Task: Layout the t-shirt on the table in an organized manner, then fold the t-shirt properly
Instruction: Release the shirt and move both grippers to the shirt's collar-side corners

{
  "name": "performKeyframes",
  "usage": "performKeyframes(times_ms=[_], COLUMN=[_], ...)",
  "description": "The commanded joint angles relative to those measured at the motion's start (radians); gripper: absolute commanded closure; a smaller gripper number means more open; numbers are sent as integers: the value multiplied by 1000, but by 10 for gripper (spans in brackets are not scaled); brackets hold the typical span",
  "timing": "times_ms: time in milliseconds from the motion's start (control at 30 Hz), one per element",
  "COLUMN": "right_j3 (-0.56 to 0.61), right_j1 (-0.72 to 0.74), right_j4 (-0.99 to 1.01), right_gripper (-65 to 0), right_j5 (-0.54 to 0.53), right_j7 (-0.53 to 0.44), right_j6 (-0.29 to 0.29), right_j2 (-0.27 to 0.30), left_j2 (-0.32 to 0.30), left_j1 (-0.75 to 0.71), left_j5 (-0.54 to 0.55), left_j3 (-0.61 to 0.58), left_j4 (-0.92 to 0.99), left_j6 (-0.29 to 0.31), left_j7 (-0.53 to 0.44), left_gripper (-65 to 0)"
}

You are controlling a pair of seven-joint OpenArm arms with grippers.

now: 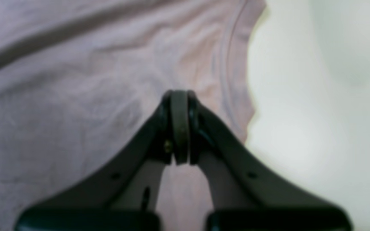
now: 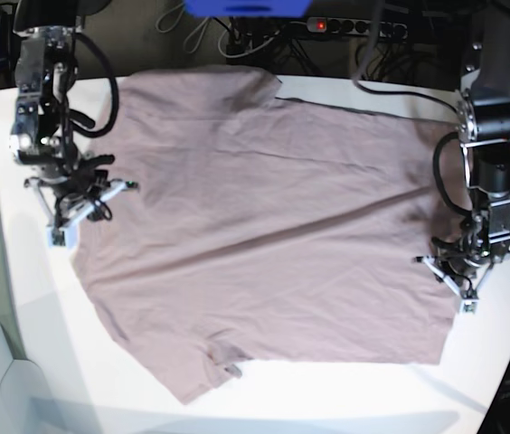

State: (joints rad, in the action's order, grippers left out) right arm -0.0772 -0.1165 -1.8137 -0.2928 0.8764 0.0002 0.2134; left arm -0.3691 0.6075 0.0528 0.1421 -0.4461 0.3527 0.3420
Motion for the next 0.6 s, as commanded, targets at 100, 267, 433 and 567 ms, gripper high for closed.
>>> performKeyframes(times_ms=[100,267,433,567], right_j3=[0,4,6,4], right_j1=[-13,-24,15,65], right_j4=[35,136,263,383], right_gripper=[0,0,0,0], right_j5=[-1,-1,0,2], right_j7=[-15,-24,-58,-105], right_j6=[-1,-1,-1,-1], right_j2=[-16,-27,-21,16], left_j2=[-28,-51,-57,-57], left_j1=[32,30,30,32], left_j5=[-3,2,3,5], left_j3=[3,3,4,6], left_j4=[-12,-13,-16,-36], left_j6=[-2,-2,-2,-2], left_j7=[-1,-4,-4,4], left_gripper=[0,0,0,0])
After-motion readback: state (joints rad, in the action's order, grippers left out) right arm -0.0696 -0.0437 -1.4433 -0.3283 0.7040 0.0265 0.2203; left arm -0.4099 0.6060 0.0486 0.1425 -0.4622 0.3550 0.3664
